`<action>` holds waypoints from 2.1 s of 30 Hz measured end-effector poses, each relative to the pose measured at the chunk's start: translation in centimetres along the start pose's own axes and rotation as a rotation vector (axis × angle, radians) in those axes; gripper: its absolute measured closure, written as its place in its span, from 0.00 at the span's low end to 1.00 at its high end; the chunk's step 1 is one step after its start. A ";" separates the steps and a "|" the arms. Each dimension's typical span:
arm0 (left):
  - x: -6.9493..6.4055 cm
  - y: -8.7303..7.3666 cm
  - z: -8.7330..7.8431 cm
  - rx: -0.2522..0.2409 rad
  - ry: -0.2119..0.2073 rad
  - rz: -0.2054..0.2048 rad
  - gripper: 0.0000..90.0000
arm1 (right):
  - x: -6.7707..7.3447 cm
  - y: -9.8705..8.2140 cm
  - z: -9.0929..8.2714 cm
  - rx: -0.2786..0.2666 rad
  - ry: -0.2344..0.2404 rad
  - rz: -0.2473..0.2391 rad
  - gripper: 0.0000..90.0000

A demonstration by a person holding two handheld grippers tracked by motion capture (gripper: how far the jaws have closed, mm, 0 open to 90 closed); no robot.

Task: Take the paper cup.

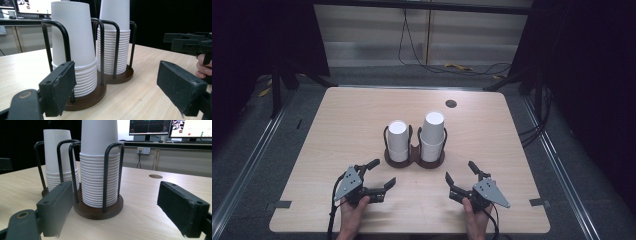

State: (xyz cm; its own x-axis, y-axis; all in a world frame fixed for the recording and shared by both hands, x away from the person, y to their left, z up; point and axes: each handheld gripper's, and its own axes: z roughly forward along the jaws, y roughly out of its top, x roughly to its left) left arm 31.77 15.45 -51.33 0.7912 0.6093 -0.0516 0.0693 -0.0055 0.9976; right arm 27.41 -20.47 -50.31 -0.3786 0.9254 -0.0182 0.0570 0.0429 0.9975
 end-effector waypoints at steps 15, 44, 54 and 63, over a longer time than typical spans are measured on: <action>0.4 0.1 0.2 0.021 -0.002 -0.041 0.17 | 0.0 0.0 0.0 0.005 -0.002 0.001 0.15; 2.3 3.4 0.9 0.042 -0.092 -0.103 0.17 | 0.1 0.1 0.1 0.017 -0.015 0.005 0.15; 3.0 4.9 1.7 0.094 -0.120 -0.112 0.18 | 0.1 0.1 0.2 0.019 -0.014 0.007 0.16; 3.4 6.4 2.1 0.122 -0.124 -0.045 0.21 | 0.0 0.1 0.1 0.023 -0.014 0.006 0.16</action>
State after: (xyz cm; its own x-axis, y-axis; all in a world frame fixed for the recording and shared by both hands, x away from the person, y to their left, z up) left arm 36.22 15.82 -45.20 0.8537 0.5092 -0.1093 0.1740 -0.0811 0.9814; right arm 27.53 -20.38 -50.24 -0.3652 0.9309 -0.0131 0.0804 0.0456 0.9957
